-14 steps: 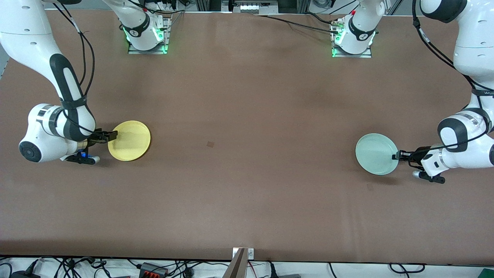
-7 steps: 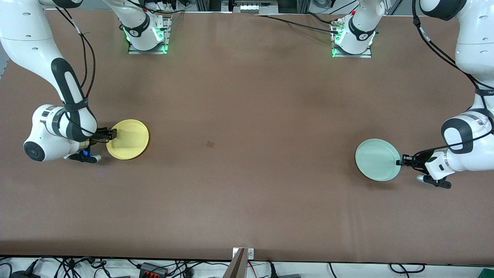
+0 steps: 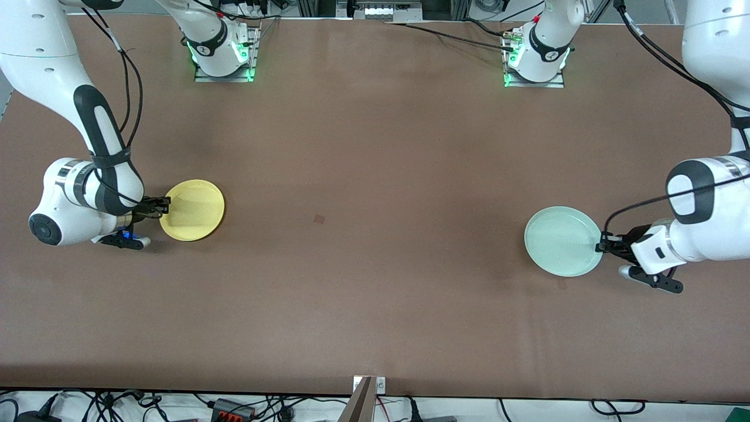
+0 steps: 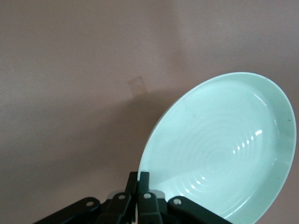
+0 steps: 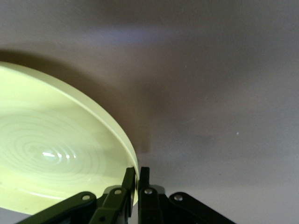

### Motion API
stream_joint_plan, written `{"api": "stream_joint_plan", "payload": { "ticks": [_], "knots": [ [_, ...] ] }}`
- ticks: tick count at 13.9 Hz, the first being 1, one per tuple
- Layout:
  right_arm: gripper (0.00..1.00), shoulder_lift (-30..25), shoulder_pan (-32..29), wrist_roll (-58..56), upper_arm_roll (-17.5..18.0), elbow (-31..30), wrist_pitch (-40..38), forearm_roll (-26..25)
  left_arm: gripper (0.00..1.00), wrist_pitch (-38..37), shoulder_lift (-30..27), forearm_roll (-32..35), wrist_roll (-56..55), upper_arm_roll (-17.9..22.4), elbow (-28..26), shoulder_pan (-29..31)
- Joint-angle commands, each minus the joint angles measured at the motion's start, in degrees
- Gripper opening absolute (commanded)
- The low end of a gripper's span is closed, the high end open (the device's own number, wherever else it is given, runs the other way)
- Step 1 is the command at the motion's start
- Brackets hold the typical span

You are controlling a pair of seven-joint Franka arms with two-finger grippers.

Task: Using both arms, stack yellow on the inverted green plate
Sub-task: 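Lift the green plate with the left gripper and flip it upside down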

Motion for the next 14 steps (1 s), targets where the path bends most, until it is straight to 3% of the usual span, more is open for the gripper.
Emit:
{"api": "stream_joint_plan", "payload": {
  "ticks": [1, 3, 5, 9, 14],
  "knots": [
    [0.0, -3.1, 0.1, -0.4, 0.8, 2.7, -4.6, -0.1, 0.01, -3.0, -2.4, 5.8, -8.2, 0.4, 1.6, -6.4],
    [0.0, -3.6, 1.7, -0.1, 1.0, 8.7, -12.4, 0.6, 0.01, -3.1, -2.9, 11.9, -15.1, 0.3, 2.7, -11.3],
    [0.0, -3.6, 4.6, 0.5, 1.2, 13.8, -16.4, 4.8, 0.01, -4.6, -3.5, 17.1, -20.5, 0.4, 3.1, -17.0],
    [0.0, -3.5, 7.5, 2.7, 1.3, 14.7, -15.7, 8.7, 0.01, -10.8, -3.1, 33.2, -36.8, 0.5, 3.2, -30.4],
    [0.0, -3.4, 9.2, 4.7, 1.2, 16.2, -15.7, 8.9, 0.01, -17.4, 1.4, 51.5, -58.0, 0.5, 3.1, -45.6]
  ]
}}
